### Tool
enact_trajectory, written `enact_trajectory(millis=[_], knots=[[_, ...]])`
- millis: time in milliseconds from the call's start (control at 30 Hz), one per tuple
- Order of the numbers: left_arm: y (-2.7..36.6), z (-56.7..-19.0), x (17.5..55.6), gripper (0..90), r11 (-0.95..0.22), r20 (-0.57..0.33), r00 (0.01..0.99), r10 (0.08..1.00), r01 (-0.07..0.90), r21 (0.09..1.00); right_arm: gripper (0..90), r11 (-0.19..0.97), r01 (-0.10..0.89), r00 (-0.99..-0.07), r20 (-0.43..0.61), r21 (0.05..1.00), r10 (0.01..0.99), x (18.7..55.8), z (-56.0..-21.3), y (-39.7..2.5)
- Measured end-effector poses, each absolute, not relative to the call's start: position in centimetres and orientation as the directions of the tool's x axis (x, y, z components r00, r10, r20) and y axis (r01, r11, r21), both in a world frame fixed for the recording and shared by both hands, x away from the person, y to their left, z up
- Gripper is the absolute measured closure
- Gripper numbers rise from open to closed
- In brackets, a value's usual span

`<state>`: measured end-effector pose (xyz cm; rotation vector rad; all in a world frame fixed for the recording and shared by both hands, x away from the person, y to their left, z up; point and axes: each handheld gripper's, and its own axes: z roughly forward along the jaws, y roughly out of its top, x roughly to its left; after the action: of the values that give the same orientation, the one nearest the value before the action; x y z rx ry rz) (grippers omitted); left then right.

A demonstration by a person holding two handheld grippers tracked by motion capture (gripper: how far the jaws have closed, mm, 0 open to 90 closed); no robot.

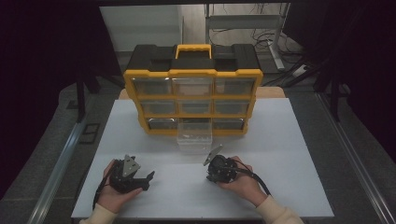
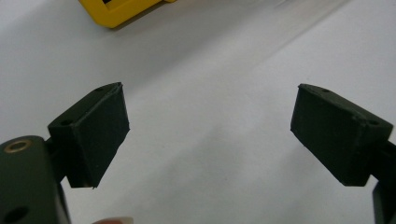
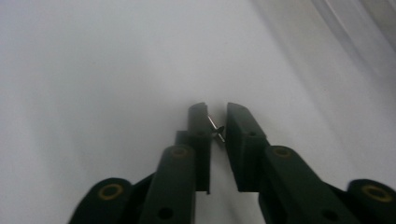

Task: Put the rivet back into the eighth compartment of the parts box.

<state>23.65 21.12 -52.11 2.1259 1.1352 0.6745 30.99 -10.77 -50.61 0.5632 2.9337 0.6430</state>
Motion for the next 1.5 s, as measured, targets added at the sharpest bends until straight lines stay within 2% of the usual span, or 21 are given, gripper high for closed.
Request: enact_trajectory(millis=[400,900,1500], knots=[[21.1,-52.1,23.7,11.9,-0.427,0.138,0.497,0.857,0.534,0.73,83.4,0.83,0.351,-0.922,0.006,0.434,0.387,31.3,-50.1,-11.1],[21.1,-52.1,23.7,11.9,-0.424,0.138,0.495,0.858,0.532,0.733,83.6,0.773,0.357,-0.918,0.042,0.524,0.395,31.3,-47.3,-12.2],[21.1,-52.1,23.7,11.9,-0.425,0.141,0.492,0.859,0.533,0.732,83.6,0.738,0.346,-0.915,0.035,0.579,0.401,31.3,-44.9,-12.7]])
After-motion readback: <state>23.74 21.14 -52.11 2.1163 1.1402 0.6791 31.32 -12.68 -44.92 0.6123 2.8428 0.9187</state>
